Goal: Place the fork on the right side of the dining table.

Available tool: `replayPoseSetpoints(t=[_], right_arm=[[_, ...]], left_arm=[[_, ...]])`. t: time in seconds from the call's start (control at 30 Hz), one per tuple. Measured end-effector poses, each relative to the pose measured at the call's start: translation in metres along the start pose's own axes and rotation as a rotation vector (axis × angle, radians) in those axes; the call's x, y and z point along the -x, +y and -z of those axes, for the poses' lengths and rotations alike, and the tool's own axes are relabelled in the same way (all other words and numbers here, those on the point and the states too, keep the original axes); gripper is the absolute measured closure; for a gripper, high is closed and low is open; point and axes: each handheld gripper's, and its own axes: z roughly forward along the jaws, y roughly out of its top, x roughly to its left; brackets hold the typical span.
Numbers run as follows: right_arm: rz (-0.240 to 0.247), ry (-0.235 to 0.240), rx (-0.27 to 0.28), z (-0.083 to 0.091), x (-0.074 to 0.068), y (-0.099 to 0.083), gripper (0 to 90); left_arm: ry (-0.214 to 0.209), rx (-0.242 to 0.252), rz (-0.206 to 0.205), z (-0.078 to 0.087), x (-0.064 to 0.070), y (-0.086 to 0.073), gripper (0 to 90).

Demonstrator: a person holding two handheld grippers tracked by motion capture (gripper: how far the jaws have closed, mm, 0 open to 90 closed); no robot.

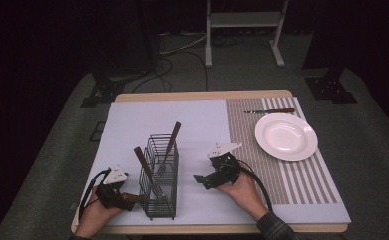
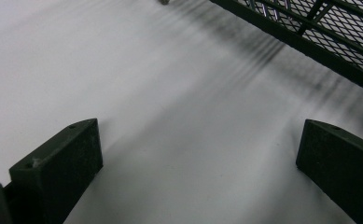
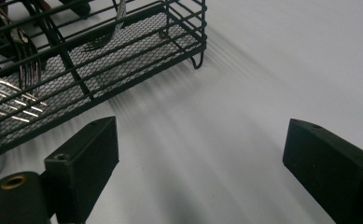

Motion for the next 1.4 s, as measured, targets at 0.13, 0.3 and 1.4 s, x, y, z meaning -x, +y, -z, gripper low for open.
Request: replayPoseSetpoints(t=[0.13,0.3,1.4], right_arm=[[0.005,0.000,-0.005,0.000,0.000,0.005,9.4],[0.008,0.003,0.019,0.005,0.000,0.015,9.5],[-0.013,0.041,0.103,0.014,0.013,0.068,9.6]], left_arm=[[0.001,0.000,0.000,0.000,0.000,0.000,0.0],[0.001,0.000,0.000,0.000,0.000,0.000,0.0],[0.002,0.000,-0.002,0.000,0.000,0.000,0.0]])
